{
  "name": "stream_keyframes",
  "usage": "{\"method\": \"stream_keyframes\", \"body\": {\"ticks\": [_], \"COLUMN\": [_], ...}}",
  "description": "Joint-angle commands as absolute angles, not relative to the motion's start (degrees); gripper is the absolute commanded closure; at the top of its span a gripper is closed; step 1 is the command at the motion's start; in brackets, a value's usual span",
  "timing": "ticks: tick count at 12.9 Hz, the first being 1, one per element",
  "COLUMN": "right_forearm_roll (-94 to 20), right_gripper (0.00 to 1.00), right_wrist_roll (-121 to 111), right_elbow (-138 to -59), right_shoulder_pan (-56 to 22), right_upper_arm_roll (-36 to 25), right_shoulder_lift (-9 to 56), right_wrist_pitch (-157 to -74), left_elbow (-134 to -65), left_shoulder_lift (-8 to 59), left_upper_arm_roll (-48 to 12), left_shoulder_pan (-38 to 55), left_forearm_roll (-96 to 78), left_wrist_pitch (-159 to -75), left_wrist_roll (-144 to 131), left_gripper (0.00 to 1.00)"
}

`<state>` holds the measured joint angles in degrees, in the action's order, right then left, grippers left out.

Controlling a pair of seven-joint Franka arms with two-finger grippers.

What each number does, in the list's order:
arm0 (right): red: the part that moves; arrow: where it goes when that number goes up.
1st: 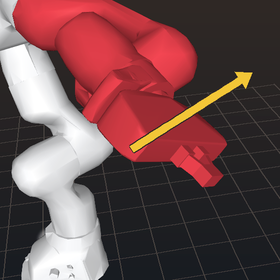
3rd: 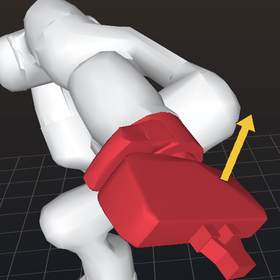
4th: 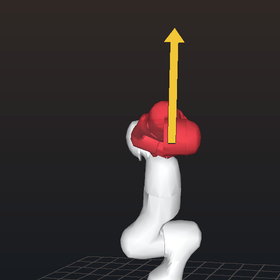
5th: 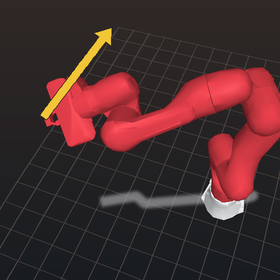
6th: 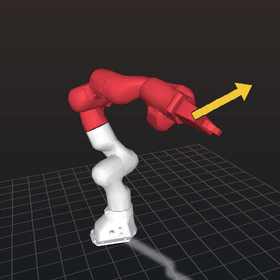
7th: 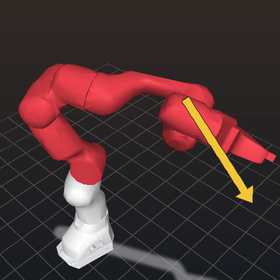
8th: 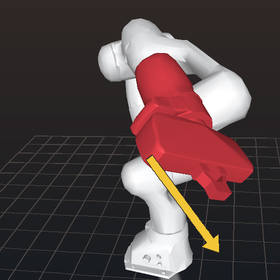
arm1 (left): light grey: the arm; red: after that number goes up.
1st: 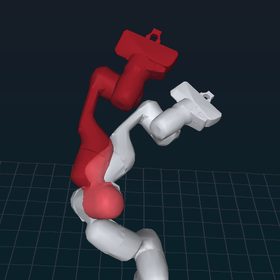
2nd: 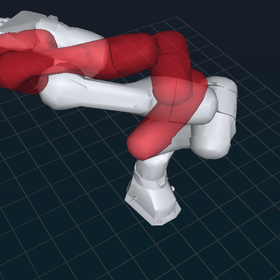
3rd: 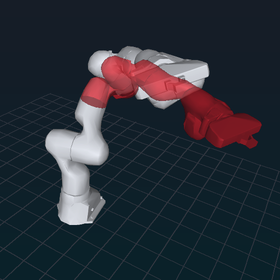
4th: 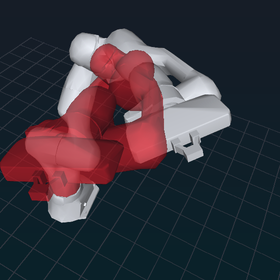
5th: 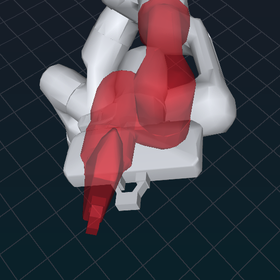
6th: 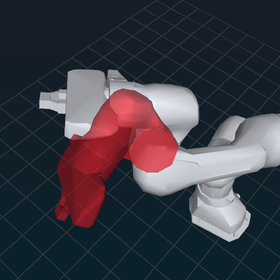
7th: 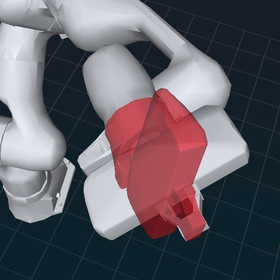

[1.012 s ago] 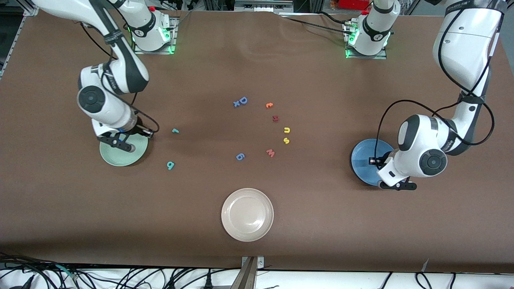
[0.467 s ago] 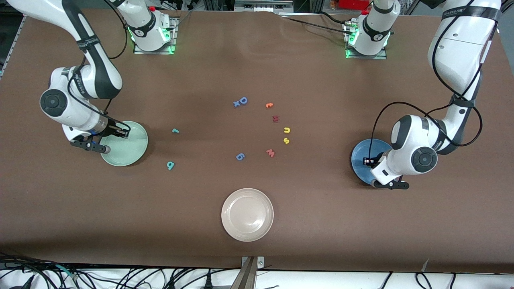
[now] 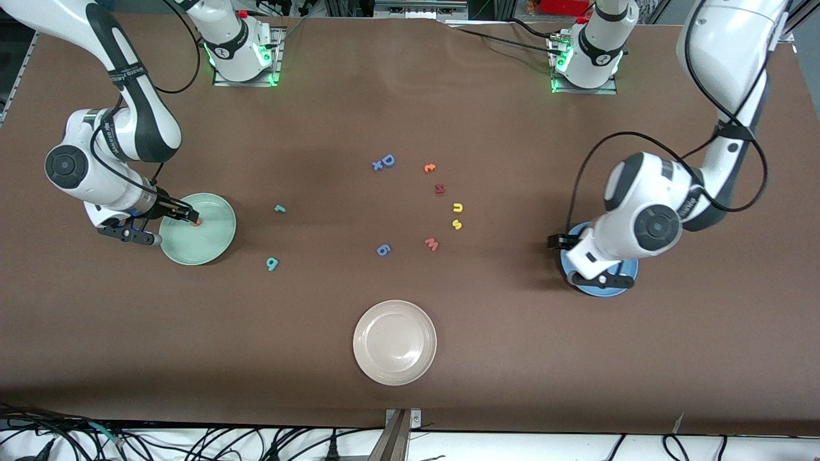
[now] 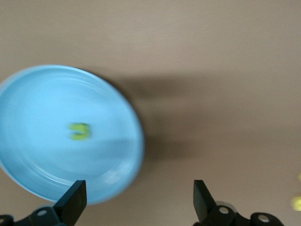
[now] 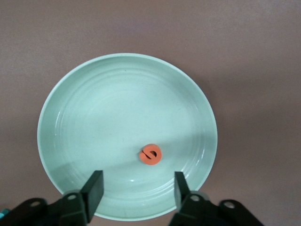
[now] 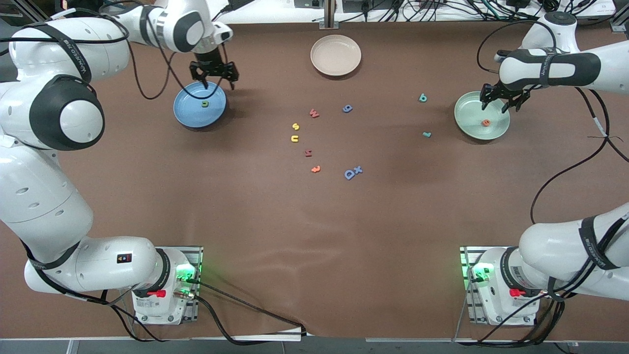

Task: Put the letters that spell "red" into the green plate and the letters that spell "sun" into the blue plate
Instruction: 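Reach the right gripper to the teal letter while the left gripper reaches yellow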

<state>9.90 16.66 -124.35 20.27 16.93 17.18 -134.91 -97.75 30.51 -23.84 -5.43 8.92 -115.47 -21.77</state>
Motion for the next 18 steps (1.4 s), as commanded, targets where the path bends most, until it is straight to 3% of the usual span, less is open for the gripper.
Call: {"method": "stream_keyframes", "body": {"ticks": [1,7,11,18], "right_forearm_roll": [9.2,2.8,2.5,3.1], "right_gripper": [0.24,0.24,0.24,0.25], "right_wrist_roll": [19.1,33.0,39.4,46.4], "right_elbow": [-123.6,-123.5,-123.0,-125.4], "right_shoulder_pan": [19.4,10.0,4.3,-0.2], "right_upper_arm_roll": [17.5,17.5,17.5,17.5], "right_shoulder_lift": [17.5,18.8,22.8,25.1], "right_wrist_pitch": [-134.7,-138.1,-143.2,-146.8], "left_elbow": [-98.0,-98.2,-98.1,-98.2], "left_shoulder_lift": [29.9,35.3,40.5,43.7], "left_upper_arm_roll": [-27.1,-26.5,-26.6,-26.6], "left_shoulder_pan": [-3.4,7.7,10.8,13.7], "left_forearm_roll": [9.0,9.1,20.4,20.5], "left_wrist_pitch": [-115.7,-126.7,-127.0,-132.3], "left_wrist_roll": [-33.6,-59.1,-65.4,-65.7], "left_gripper": [0.00,0.00,0.00,0.00]}}
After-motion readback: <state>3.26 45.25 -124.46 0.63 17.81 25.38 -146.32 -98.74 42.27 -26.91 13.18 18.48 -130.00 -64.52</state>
